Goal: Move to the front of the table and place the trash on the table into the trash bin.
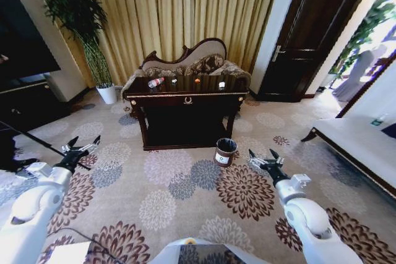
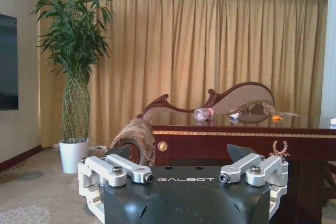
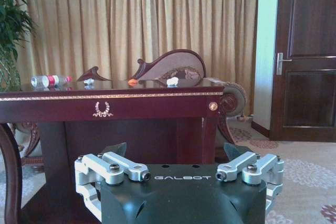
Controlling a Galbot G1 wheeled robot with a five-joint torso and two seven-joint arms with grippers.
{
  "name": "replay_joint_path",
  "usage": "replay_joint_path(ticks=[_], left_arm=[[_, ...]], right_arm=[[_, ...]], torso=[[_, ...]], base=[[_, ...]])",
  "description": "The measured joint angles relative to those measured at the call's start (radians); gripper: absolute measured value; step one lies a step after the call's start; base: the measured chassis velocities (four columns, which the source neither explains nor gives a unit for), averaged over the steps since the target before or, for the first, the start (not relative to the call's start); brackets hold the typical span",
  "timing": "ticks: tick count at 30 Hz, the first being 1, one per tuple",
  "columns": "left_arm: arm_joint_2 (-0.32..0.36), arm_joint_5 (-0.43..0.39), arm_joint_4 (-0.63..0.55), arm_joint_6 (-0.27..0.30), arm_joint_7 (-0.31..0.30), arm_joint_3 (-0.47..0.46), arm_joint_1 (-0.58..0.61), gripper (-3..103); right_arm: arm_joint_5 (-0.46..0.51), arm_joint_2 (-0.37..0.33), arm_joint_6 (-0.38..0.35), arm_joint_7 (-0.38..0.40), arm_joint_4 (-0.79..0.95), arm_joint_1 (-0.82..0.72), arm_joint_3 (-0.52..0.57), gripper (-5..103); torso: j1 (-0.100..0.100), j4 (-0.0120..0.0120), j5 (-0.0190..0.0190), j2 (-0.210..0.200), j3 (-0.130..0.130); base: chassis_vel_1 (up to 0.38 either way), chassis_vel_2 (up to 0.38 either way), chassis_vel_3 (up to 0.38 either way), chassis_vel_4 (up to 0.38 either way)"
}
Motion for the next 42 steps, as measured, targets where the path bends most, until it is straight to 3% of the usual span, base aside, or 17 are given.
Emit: replay_joint_path(ticks=[7,17,42], left_arm=[[-0.026,0.027,0.000,-0.010,0.000,0.007,-0.001,100],[-0.053,0.061,-0.007,-0.022,-0.003,0.002,0.006,100],[-0.053,0.076,0.018,-0.022,0.013,0.005,-0.033,100]], right_arm=[[-0.010,-0.020,0.014,0.019,0.001,-0.025,-0.013,100],[-0.036,0.018,0.022,0.002,0.014,-0.005,-0.022,100],[-0.034,0.029,0.040,-0.028,-0.017,0.040,-0.018,100]], torso=[[0.000,-0.0001,-0.0002,0.000,0.000],[0.000,0.0001,0.0000,0.000,0.000],[0.000,0.0001,-0.0001,0.000,0.000]], base=[[0.000,0.000,0.000,0.000],[0.000,0.000,0.000,0.000],[0.000,0.000,0.000,0.000]])
